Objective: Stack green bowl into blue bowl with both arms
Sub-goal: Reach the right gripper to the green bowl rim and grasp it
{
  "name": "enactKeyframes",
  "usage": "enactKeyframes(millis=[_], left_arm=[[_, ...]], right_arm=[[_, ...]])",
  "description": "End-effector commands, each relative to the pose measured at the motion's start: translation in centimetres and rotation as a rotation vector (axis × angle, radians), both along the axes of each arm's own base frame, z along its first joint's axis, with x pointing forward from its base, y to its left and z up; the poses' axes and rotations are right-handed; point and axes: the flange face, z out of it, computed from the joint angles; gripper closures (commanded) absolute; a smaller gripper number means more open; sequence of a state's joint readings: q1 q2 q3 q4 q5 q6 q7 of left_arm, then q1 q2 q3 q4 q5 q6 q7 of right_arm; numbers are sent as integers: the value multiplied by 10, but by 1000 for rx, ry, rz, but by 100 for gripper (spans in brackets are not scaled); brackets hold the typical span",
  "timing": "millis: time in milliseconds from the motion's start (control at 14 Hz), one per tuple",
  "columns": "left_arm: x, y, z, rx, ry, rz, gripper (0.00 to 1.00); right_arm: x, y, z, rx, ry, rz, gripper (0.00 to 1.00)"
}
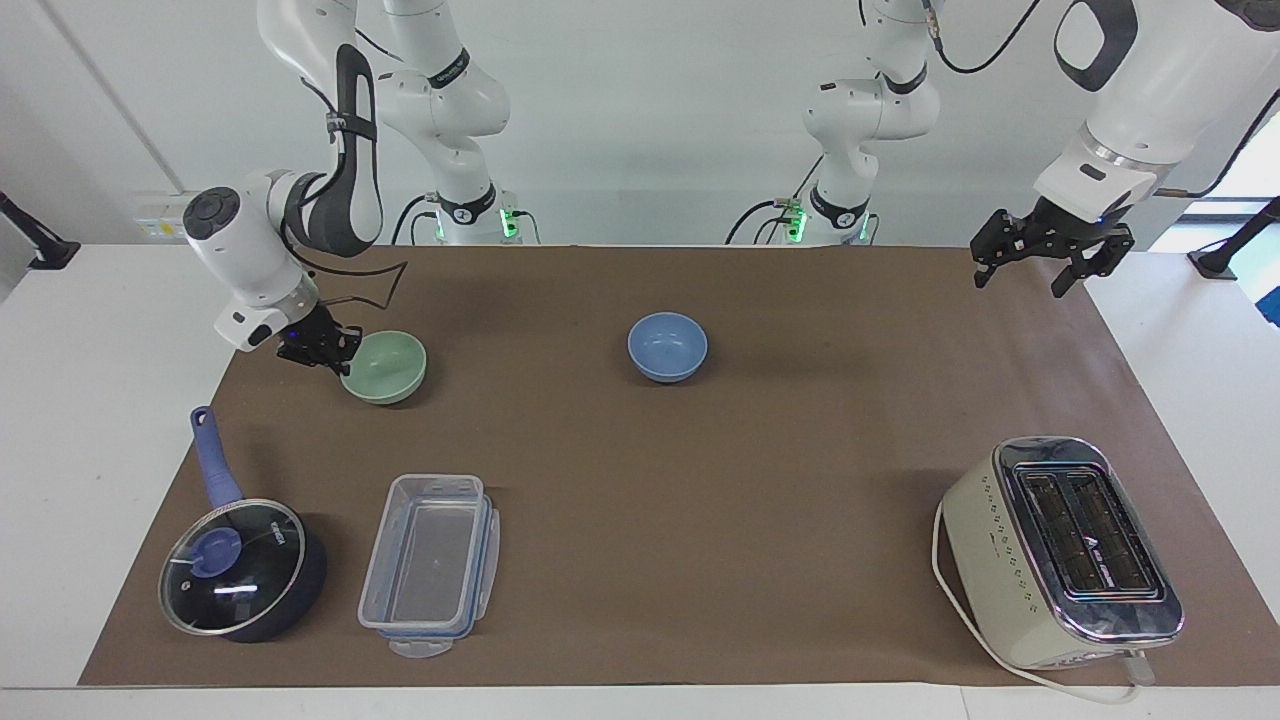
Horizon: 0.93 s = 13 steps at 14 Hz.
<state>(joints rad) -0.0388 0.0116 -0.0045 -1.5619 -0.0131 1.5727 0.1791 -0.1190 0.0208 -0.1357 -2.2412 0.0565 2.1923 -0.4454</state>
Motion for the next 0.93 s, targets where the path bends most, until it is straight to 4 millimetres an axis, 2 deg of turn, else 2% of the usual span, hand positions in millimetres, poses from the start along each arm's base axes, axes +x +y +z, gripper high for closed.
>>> enactKeyframes(millis=[0,143,429,643,857], left_arm=[[-4,2,6,19,-5,11,0],[-4,5,6,19,-5,17,0],[-4,7,6,19,-2,20,0],[-4,7,6,19,-2,20,0],[-4,8,6,19,-2,22,0]], right_arm=[[11,2,49,27,5,42,100],[17,9,76,33,11,59,100],[30,36,134,92,-3,47,100],[40,83,163,84,8,6,100],[46,140,168,70,11,-62,100]])
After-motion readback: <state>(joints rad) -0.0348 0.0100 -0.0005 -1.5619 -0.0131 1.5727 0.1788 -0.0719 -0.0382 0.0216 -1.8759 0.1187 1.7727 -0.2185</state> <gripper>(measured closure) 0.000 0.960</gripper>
